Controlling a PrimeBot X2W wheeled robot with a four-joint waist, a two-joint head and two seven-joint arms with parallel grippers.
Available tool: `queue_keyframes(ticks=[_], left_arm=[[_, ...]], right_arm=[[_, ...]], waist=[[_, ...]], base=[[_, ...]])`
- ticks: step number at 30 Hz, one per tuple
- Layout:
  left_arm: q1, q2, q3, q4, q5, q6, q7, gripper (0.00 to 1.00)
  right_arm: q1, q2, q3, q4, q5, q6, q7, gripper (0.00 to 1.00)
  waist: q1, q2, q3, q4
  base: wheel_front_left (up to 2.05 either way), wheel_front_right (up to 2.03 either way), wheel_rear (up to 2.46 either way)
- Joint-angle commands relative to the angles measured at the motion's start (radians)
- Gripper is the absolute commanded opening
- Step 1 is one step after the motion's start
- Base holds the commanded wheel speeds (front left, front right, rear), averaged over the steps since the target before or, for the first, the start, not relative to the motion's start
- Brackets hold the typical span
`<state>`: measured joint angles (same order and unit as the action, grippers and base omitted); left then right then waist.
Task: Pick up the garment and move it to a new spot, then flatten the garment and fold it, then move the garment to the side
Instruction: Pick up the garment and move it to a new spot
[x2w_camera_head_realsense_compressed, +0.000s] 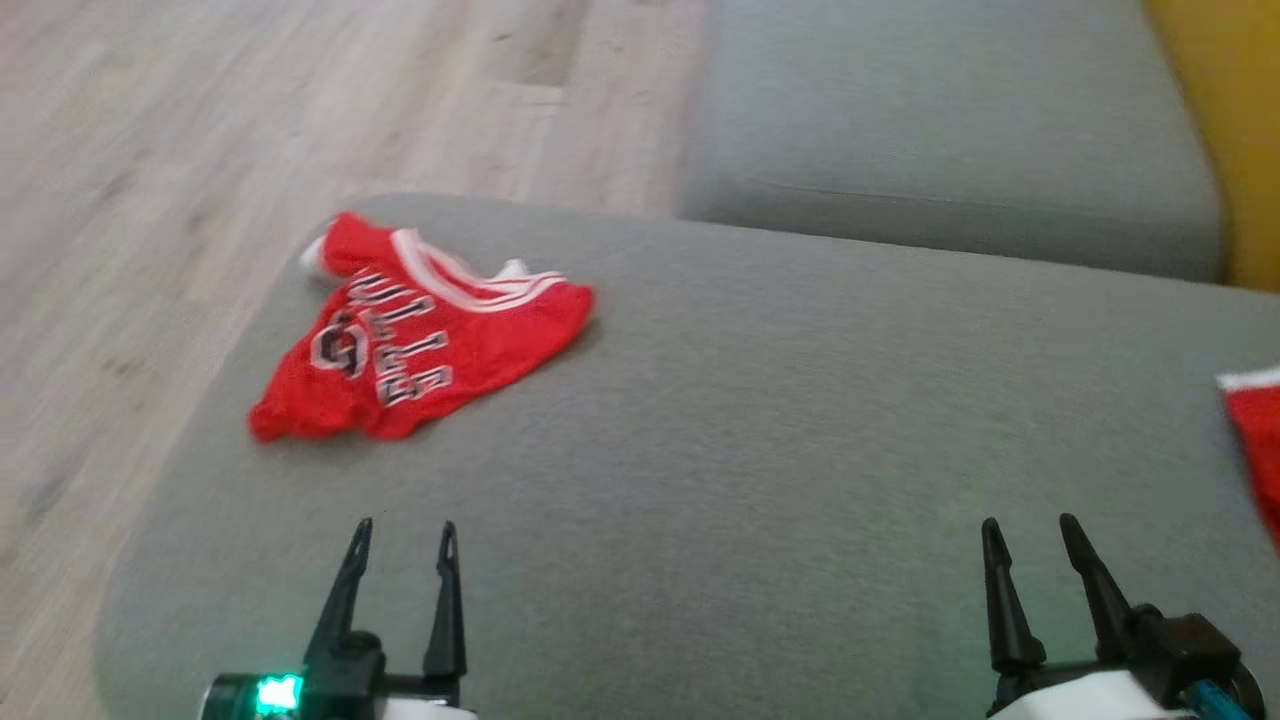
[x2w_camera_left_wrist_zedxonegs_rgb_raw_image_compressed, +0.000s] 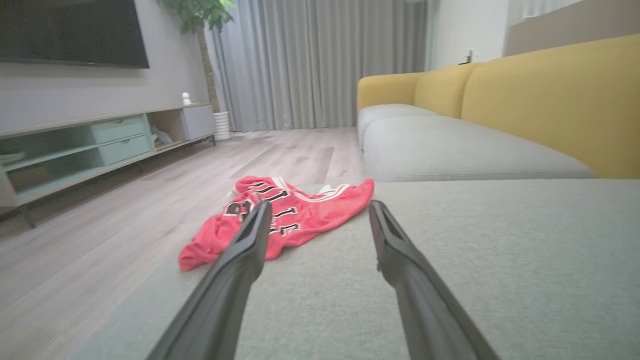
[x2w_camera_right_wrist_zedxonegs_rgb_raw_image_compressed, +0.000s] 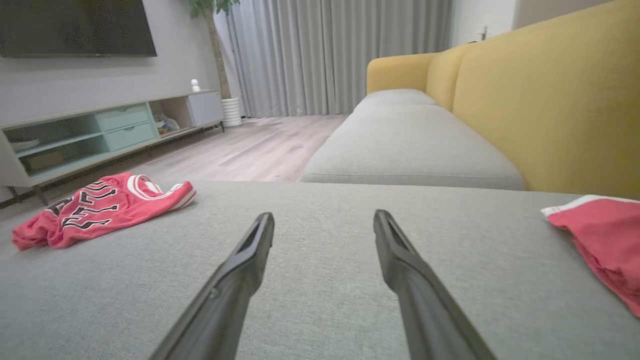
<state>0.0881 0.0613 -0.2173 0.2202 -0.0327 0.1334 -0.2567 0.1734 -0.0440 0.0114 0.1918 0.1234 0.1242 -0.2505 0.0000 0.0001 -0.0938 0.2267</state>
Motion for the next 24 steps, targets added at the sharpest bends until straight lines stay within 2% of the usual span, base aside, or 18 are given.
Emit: queue_keyframes(ticks=[1, 4, 5, 9, 13, 16, 20, 24], left_arm=[[-0.044, 0.01, 0.055, -0.037, 0.002, 0.01, -0.005, 1.0], [-0.027, 0.012, 0.08, -0.056, -0.005, 0.023, -0.005, 1.0], [-0.027, 0.012, 0.08, -0.056, -0.005, 0.023, -0.005, 1.0], [-0.006, 0.019, 0.103, -0.085, -0.006, 0.027, -0.005, 1.0], [-0.013, 0.025, 0.129, -0.117, -0.007, 0.03, -0.005, 1.0], [-0.061, 0.024, 0.141, -0.142, -0.01, 0.025, -0.005, 1.0], [-0.222, 0.028, 0.152, -0.145, -0.024, -0.011, -0.005, 1.0], [-0.463, 0.052, 0.156, -0.043, -0.045, -0.082, -0.005, 1.0]], right_arm=[[-0.046, -0.006, 0.019, -0.037, -0.004, 0.007, -0.011, 1.0], [-0.061, -0.006, 0.013, -0.038, -0.008, 0.007, -0.011, 1.0], [-0.061, -0.006, 0.013, -0.038, -0.008, 0.007, -0.011, 1.0], [-0.083, -0.006, -0.005, -0.04, -0.009, 0.007, -0.011, 1.0], [-0.104, -0.006, -0.02, -0.041, -0.041, 0.007, -0.011, 1.0], [-0.122, -0.024, -0.037, -0.053, -0.069, 0.007, -0.011, 1.0], [-0.175, -0.101, -0.033, -0.067, -0.1, 0.007, -0.011, 1.0], [-0.245, -0.189, -0.03, -0.083, -0.12, 0.007, -0.011, 1.0]], waist=[[0.0, -0.0001, 0.027, 0.111], [0.0, -0.0001, 0.047, 0.185], [0.0, -0.0001, 0.047, 0.185], [0.0, -0.0001, 0.078, 0.261], [0.0, -0.0001, 0.126, 0.296], [0.0, -0.0001, 0.205, 0.307], [0.0, -0.0001, 0.345, 0.288], [0.0, -0.0001, 0.481, 0.247]], base=[[0.0, 0.0, 0.0], [0.0, 0.0, 0.0], [0.0, 0.0, 0.0], [0.0, 0.0, 0.0], [0.0, 0.0, 0.0], [0.0, 0.0, 0.0], [0.0, 0.0, 0.0], [0.0, 0.0, 0.0]])
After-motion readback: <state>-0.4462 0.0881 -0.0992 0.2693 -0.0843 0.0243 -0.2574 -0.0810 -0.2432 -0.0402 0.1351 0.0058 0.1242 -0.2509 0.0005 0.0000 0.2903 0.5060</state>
